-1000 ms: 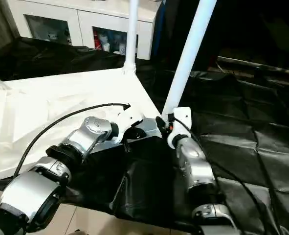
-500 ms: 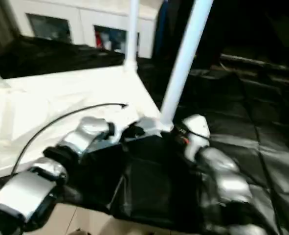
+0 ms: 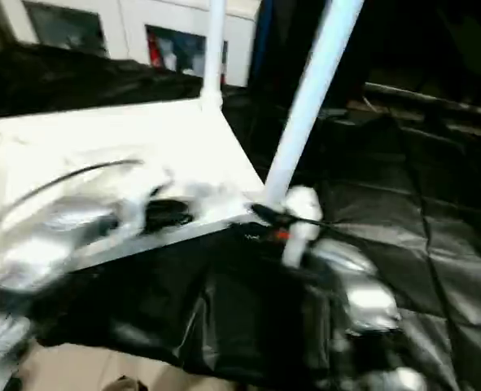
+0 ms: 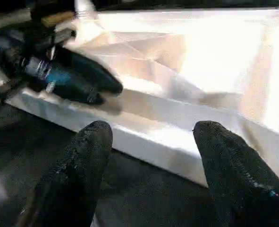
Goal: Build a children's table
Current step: Rotate table base
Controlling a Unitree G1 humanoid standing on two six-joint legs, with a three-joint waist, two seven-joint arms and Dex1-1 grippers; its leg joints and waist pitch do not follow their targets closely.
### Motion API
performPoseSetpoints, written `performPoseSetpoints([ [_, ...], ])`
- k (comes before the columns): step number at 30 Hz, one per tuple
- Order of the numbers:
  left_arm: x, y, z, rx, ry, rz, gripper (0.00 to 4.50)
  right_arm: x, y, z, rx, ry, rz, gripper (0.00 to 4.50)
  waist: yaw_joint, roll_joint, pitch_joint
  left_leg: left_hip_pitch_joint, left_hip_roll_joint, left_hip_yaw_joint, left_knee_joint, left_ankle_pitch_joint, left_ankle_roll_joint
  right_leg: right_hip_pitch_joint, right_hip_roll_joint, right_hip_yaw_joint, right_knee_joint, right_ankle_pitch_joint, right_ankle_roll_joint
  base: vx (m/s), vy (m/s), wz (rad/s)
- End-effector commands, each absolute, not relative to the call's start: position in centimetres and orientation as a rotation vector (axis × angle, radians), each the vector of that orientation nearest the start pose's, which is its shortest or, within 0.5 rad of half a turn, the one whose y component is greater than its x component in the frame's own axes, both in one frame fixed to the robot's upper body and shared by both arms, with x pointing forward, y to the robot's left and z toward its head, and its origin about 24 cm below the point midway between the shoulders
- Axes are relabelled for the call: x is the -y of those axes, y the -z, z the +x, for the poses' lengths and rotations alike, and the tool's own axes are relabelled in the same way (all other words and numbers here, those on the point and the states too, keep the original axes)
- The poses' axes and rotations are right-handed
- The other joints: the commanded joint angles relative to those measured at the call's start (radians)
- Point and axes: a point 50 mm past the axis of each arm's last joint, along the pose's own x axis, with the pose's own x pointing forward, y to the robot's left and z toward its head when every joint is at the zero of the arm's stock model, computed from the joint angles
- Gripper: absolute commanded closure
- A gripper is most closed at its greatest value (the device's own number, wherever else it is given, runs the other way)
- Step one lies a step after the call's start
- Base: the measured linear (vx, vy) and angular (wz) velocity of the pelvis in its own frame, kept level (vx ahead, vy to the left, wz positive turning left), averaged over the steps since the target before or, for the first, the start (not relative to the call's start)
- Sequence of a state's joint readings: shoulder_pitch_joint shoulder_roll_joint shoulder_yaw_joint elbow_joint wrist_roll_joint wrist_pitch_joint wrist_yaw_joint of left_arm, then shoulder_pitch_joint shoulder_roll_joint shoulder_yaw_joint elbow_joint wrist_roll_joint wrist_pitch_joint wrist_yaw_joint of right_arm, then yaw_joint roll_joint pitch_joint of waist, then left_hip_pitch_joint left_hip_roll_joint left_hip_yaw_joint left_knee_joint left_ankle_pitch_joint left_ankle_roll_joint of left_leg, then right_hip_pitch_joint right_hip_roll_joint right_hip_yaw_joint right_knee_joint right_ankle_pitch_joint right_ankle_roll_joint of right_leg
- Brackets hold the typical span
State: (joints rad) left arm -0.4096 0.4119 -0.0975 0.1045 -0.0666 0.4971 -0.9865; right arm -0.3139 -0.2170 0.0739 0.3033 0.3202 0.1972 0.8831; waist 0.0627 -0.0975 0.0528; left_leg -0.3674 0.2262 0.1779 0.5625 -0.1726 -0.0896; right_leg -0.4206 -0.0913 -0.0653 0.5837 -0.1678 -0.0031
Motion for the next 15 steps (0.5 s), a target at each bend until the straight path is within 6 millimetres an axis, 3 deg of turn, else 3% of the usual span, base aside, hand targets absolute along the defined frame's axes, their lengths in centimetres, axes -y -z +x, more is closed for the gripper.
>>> performPoseSetpoints([
  [1,-16.7,-10.0,28.6,-0.368,0.957,0.236,2.68,12.3,-4.3,29.2,-0.186,-0.974,0.178,1.40,0.005,0.010,-0.057,0.013,0.018,0.009,-0.067,-0.159,0.043,0.055,-0.041,0.032,-0.034,-0.132,-0.237,0.000,0.000,0.00],
  [3,-18.1,-10.4,27.0,-0.382,0.908,0.217,2.66,11.5,-4.3,30.0,-0.164,-0.929,0.191,1.40,0.005,-0.010,-0.055,0.020,0.019,0.010,-0.068,-0.195,0.012,0.048,-0.040,0.032,-0.040,-0.183,-0.219,0.000,0.000,0.00],
  [4,-18.4,-10.5,26.4,-0.387,0.892,0.212,2.61,11.4,-4.2,30.3,-0.155,-0.905,0.195,1.40,0.006,-0.006,-0.050,0.017,0.016,0.009,-0.072,-0.208,0.004,0.046,-0.039,0.033,-0.041,-0.205,-0.213,0.000,0.000,0.00],
  [5,-19.0,-10.5,25.5,-0.404,0.866,0.202,2.50,11.2,-4.3,30.8,-0.142,-0.862,0.215,1.40,0.009,-0.031,-0.047,0.019,0.015,0.011,-0.070,-0.237,-0.007,0.041,-0.039,0.034,-0.047,-0.259,-0.194,0.000,0.000,0.00],
  [6,-19.3,-10.6,24.8,-0.416,0.851,0.196,2.24,11.1,-4.3,31.2,-0.135,-0.836,0.229,1.40,0.011,-0.020,-0.044,0.021,0.015,0.007,-0.075,-0.265,-0.023,0.037,-0.041,0.037,-0.048,-0.291,-0.180,0.000,0.000,0.00],
  [7,-19.3,-10.6,24.8,-0.416,0.851,0.196,2.24,11.1,-4.3,31.2,-0.135,-0.836,0.229,1.40,0.010,-0.019,-0.045,0.022,0.016,0.005,-0.075,-0.274,-0.031,0.037,-0.040,0.036,-0.047,-0.294,-0.171,0.000,0.000,0.00],
  [8,-20.1,-10.5,23.6,-0.443,0.803,0.186,2.21,10.9,-4.4,32.0,-0.117,-0.762,0.283,1.40,0.015,-0.038,-0.041,0.025,0.015,0.006,-0.074,-0.294,-0.039,0.032,-0.039,0.036,-0.048,-0.322,-0.151,0.000,0.000,0.00],
  [11,-21.6,-10.4,21.6,-0.490,0.720,0.169,1.99,10.8,-4.6,33.4,-0.102,-0.641,0.363,1.40,0.015,-0.046,-0.045,0.024,0.012,0.003,-0.072,-0.295,-0.062,0.030,-0.033,0.036,-0.042,-0.283,-0.129,0.000,0.000,0.00],
  [12,-21.9,-10.4,21.2,-0.498,0.705,0.168,1.85,10.8,-4.6,33.6,-0.102,-0.619,0.371,1.40,0.014,-0.069,-0.041,0.020,0.009,0.004,-0.072,-0.292,-0.055,0.031,-0.029,0.035,-0.048,-0.294,-0.121,0.000,0.000,0.00],
  [13,-22.1,-10.4,20.9,-0.504,0.693,0.167,1.79,10.8,-4.6,33.8,-0.103,-0.601,0.377,1.40,0.019,-0.057,-0.041,0.021,0.011,0.001,-0.073,-0.307,-0.062,0.029,-0.034,0.037,-0.042,-0.308,-0.120,0.000,0.000,0.00],
  [14,-22.7,-10.5,20.3,-0.519,0.660,0.164,1.81,10.9,-4.6,34.4,-0.105,-0.553,0.391,1.40,0.017,-0.058,-0.044,0.022,0.010,-0.001,-0.072,-0.317,-0.071,0.029,-0.032,0.036,-0.043,-0.311,-0.113,0.000,0.000,0.00],
  [15,-23.7,-10.7,19.4,-0.536,0.603,0.163,1.80,11.1,-4.6,35.1,-0.109,-0.480,0.417,1.40,0.022,-0.073,-0.042,0.023,0.010,-0.001,-0.070,-0.308,-0.071,0.028,-0.030,0.035,-0.044,-0.307,-0.108,0.000,0.000,0.00],
])
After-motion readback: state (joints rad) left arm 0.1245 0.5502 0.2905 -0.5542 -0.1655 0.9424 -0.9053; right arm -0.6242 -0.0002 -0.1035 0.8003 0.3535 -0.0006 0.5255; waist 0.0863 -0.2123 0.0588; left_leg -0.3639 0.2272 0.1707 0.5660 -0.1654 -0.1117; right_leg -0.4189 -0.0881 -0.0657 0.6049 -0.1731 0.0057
